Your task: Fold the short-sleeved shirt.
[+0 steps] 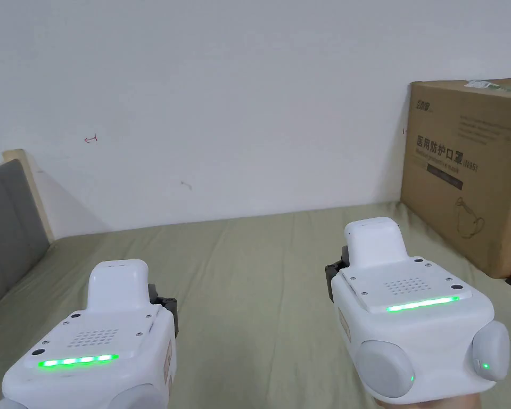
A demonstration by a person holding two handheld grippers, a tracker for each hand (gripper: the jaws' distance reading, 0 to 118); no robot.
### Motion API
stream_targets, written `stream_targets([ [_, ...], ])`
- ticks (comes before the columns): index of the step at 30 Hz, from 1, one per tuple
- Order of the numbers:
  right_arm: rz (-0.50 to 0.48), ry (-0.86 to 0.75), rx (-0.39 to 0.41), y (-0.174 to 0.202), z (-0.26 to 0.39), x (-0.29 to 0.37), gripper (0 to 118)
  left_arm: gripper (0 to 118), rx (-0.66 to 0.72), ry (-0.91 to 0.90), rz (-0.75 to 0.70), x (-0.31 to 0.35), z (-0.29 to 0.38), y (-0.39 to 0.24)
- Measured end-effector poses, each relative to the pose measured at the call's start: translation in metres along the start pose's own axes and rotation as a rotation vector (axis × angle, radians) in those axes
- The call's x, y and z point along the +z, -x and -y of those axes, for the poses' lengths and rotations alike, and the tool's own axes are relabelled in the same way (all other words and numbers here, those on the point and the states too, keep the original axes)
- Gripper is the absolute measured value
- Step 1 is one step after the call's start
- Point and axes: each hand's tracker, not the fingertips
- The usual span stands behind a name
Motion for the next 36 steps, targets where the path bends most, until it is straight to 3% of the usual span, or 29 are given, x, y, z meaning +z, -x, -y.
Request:
stream_targets([
  [1, -0.001, 0.008, -0.009, 0.000, 0.000, 0.000, 4, 1, -0.003, -0.015, -0.003, 0.001, 0.001, 0.001],
  [3, -0.011, 0.019, -0.026, -0.002, 0.002, -0.002, 22, 23, -0.008, -0.023, -0.010, 0.001, 0.001, 0.001],
  [4, -0.015, 0.024, -0.030, -0.002, 0.004, -0.003, 37, 43, -0.015, -0.029, -0.012, 0.001, 0.001, 0.002],
  [5, -0.018, 0.028, -0.028, -0.002, 0.005, -0.003, 67, 69, -0.019, -0.039, -0.007, 0.001, 0.002, 0.003],
  [6, -0.026, 0.035, -0.028, -0.002, 0.005, -0.005, 90, 86, -0.020, -0.041, 0.000, 0.001, 0.002, 0.002],
  [7, -0.030, 0.039, -0.027, -0.001, 0.006, -0.005, 103, 99, -0.019, -0.042, 0.003, 0.001, 0.002, 0.003],
  [8, -0.035, 0.027, -0.018, 0.000, 0.007, -0.004, 108, 105, -0.009, -0.041, 0.011, 0.002, 0.002, 0.004],
  [12, -0.020, -0.008, -0.002, 0.003, 0.006, -0.001, 108, 112, 0.063, -0.053, 0.067, 0.004, 0.000, 0.010],
  [14, -0.035, -0.016, -0.033, 0.001, 0.004, -0.001, 109, 114, 0.094, -0.041, 0.139, 0.003, -0.001, 0.015],
  [17, -0.078, -0.011, -0.075, -0.004, 0.002, -0.004, 110, 114, 0.103, -0.042, 0.119, 0.004, -0.003, 0.016],
  [20, -0.066, -0.006, -0.071, -0.004, 0.002, -0.006, 110, 114, 0.027, -0.069, 0.036, 0.007, -0.006, 0.010],
  [29, -0.082, -0.017, -0.089, -0.005, 0.001, -0.008, 110, 114, 0.123, -0.041, 0.146, 0.004, -0.012, 0.013],
  [36, -0.068, -0.029, -0.078, -0.007, 0.002, -0.007, 110, 114, 0.096, -0.058, 0.079, 0.005, -0.016, 0.010],
])
